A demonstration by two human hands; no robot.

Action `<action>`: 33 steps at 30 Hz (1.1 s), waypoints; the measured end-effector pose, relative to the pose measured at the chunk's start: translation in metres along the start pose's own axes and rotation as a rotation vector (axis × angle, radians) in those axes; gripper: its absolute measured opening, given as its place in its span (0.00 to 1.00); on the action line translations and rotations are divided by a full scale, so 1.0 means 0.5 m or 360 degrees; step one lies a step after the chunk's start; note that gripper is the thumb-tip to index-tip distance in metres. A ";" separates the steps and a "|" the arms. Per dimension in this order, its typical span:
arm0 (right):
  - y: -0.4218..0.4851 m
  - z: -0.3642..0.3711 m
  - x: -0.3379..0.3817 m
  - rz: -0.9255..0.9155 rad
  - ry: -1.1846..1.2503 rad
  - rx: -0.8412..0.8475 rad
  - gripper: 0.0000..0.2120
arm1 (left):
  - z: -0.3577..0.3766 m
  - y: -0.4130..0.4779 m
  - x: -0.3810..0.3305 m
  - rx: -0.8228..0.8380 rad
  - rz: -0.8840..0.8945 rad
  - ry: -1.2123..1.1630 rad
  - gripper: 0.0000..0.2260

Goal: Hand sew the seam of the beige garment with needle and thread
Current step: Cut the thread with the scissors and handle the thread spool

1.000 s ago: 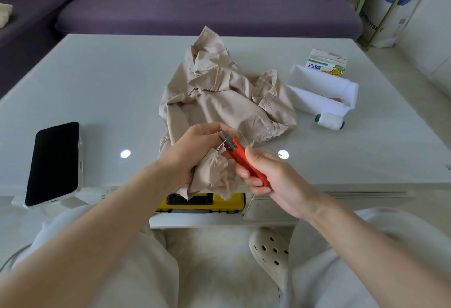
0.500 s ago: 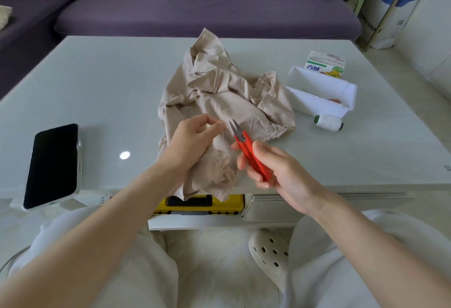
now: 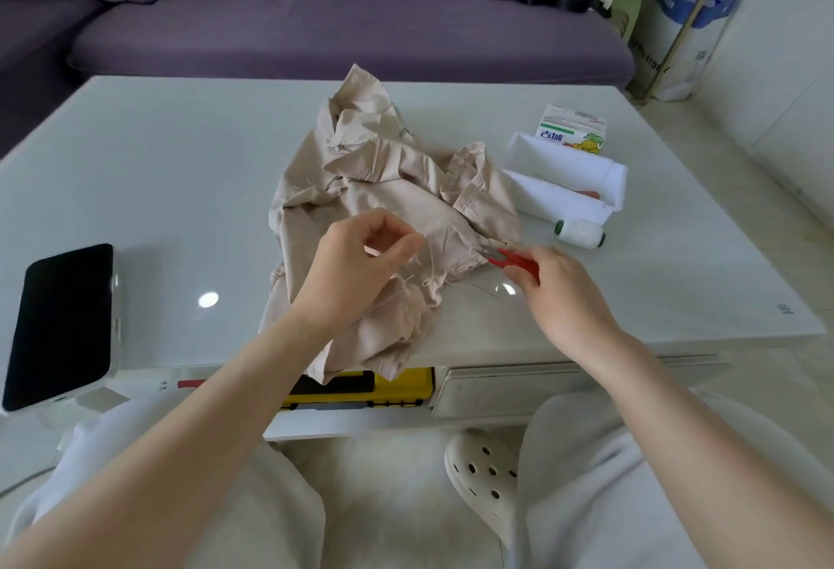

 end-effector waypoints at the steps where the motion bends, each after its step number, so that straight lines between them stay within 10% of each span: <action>1: 0.001 0.004 -0.011 0.0023 -0.0088 0.0027 0.15 | 0.005 -0.001 -0.004 0.0014 0.0003 -0.0020 0.05; 7: -0.003 0.002 -0.026 -0.0034 -0.0517 0.0041 0.14 | 0.021 0.000 -0.012 0.0056 0.0014 -0.0069 0.04; 10: -0.010 -0.036 0.010 -0.0069 0.0150 -0.0243 0.10 | 0.026 -0.005 -0.024 0.0093 0.0063 -0.0062 0.04; 16: -0.106 0.093 0.106 0.0774 0.1908 0.1088 0.20 | 0.053 -0.025 -0.046 0.0225 0.0257 0.0063 0.04; 33: -0.021 0.022 -0.020 0.1176 0.2151 0.0301 0.10 | 0.100 -0.078 -0.002 0.0743 0.0283 0.0498 0.06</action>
Point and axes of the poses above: each hand's wrist, its own y-axis towards the middle knuckle, its own z-axis out of the palm, x = y × z, the point moved 10 cm from there along y, towards the middle knuckle, and after that the axes turned 8 degrees about -x, right-handed, at the moved point
